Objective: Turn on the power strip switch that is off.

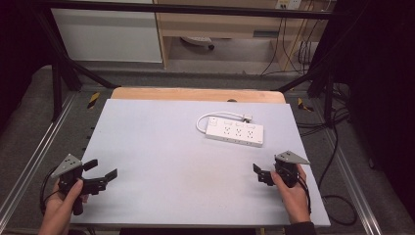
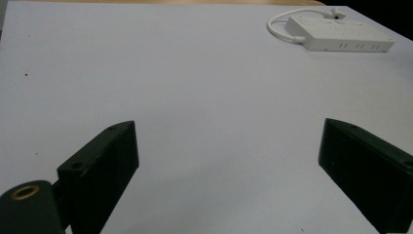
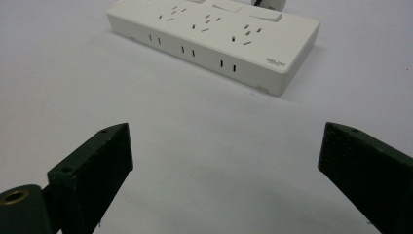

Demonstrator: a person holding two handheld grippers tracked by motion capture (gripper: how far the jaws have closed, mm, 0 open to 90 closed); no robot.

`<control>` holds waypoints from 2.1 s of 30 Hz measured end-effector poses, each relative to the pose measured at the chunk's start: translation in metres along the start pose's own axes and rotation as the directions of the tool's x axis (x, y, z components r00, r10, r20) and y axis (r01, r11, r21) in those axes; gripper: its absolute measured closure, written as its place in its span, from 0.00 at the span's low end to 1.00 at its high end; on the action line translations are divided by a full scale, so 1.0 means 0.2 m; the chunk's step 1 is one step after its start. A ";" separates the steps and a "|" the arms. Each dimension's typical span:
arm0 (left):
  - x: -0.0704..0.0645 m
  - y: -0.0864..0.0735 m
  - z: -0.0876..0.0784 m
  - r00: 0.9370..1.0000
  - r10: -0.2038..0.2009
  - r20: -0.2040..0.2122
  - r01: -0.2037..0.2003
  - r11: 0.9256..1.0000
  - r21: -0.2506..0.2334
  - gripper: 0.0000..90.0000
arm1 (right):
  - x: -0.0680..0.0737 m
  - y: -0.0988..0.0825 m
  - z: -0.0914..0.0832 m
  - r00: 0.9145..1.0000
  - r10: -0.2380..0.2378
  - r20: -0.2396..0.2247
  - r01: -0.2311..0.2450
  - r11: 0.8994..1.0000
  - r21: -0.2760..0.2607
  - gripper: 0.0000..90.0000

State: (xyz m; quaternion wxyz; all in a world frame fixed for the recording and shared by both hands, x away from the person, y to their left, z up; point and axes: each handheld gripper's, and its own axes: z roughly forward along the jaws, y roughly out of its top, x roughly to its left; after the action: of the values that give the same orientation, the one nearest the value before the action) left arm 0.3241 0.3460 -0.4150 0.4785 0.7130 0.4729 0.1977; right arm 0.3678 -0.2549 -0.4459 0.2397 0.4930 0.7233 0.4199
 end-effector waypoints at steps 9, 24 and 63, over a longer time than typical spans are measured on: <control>-0.01 0.00 0.00 1.000 0.009 0.008 -0.009 1.000 0.008 0.09 | 0.00 0.01 0.00 1.000 0.013 0.005 -0.013 1.000 0.013 0.05; -0.01 0.00 0.00 1.000 0.020 0.013 -0.020 1.000 0.009 0.08 | -0.01 0.04 -0.04 1.000 0.019 0.012 -0.019 1.000 -0.014 0.05; -0.02 0.00 0.00 0.999 0.042 0.023 -0.043 0.999 0.011 0.07 | 0.05 0.09 -0.09 0.998 0.038 -0.044 -0.041 0.997 -0.069 0.03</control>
State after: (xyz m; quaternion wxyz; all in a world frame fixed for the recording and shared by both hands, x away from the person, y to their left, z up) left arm 0.3224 0.3420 -0.4154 0.4754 0.7277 0.4533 0.1972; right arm 0.3589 -0.2500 -0.4207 0.2333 0.4893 0.7032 0.4600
